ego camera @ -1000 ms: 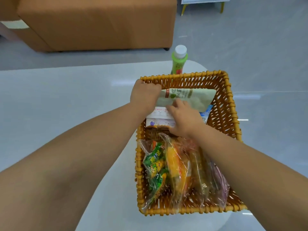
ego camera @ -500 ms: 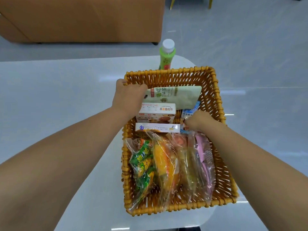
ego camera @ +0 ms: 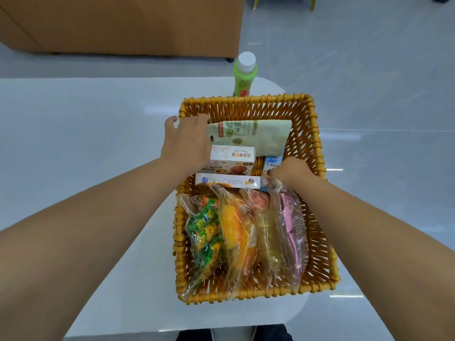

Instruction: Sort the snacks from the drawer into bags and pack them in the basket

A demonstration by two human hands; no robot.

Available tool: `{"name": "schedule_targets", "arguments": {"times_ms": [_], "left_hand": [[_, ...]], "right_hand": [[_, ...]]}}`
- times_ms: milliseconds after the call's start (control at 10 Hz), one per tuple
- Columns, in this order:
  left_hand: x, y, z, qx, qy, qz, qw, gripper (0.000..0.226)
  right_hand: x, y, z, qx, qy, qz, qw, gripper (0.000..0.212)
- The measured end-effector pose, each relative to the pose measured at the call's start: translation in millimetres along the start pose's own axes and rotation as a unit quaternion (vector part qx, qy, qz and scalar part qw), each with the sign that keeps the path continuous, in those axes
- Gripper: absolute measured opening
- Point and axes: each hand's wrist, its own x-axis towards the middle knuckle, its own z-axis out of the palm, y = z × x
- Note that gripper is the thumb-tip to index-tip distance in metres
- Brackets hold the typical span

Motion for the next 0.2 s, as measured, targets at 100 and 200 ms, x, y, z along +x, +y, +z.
{"name": "schedule_targets", "arguments": {"times_ms": [100, 200], "left_hand": [[-13, 4, -13, -0.007, -0.035, -0.033, 0.999, 0.043], [-23, 14, -36, -0.008, -0.052, -0.051, 0.997, 0.037]], "right_hand": [[-29, 6, -9, 0.051, 0.05, -0.042, 0.997, 0.02], [-58, 11, -28, 0.071, 0.091, -0.065, 0.991, 0.016]]}}
